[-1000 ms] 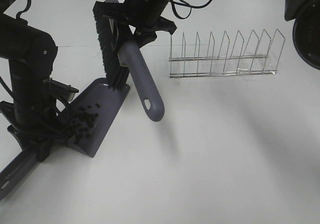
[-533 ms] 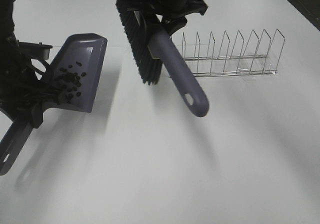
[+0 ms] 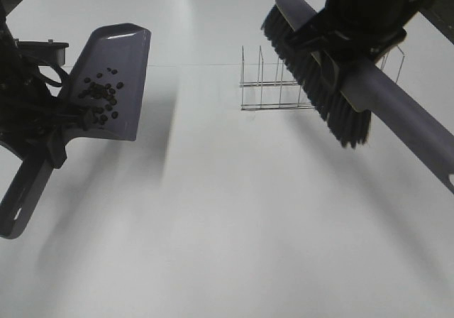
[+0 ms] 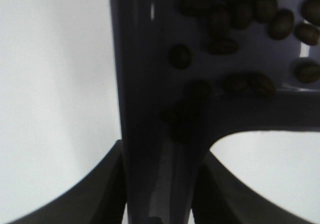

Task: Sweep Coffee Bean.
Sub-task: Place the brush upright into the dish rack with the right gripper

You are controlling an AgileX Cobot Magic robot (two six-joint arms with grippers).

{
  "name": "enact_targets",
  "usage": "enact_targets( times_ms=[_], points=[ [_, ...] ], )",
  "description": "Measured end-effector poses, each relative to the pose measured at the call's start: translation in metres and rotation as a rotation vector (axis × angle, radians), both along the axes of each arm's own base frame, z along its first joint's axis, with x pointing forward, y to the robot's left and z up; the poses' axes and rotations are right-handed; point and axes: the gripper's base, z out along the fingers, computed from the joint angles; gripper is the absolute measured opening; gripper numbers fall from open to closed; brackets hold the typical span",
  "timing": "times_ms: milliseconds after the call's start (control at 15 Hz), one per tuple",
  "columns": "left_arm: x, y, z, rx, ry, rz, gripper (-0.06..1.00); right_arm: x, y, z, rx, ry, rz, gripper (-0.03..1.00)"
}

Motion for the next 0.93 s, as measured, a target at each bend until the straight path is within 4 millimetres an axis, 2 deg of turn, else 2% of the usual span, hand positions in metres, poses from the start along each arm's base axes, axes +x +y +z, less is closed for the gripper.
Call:
enact_targets(
  times_ms=[200, 333, 600, 667, 733, 800, 933],
  points=[
    [0.001, 0.000, 0.000, -0.002, -0.006, 0.000, 0.33, -0.007, -0.027, -0.025, -0.026, 0.097, -0.083, 0.32],
    [0.001, 0.000, 0.000, -0.003, -0.007, 0.001, 0.33, -0.007, -0.061, -0.044, -0.004, 0.186, -0.207, 0.32],
    [0.002, -0.001, 0.000, -0.009, -0.017, 0.004, 0.33, 0.009, -0.108, -0.072, 0.013, 0.279, -0.395, 0.32],
    [0.002, -0.001, 0.000, -0.010, -0.017, 0.004, 0.33, 0.011, -0.111, -0.077, 0.009, 0.293, -0.412, 0.32],
    [0.002, -0.001, 0.000, -0.011, -0.017, 0.005, 0.33, 0.020, -0.118, -0.096, -0.003, 0.343, -0.440, 0.32],
    [0.002, -0.001, 0.000, -0.011, -0.018, 0.005, 0.33, 0.028, -0.117, -0.102, -0.004, 0.352, -0.442, 0.32],
    [0.002, -0.001, 0.000, -0.012, -0.018, 0.005, 0.33, 0.048, -0.114, -0.103, 0.012, 0.320, -0.442, 0.32]
  ],
)
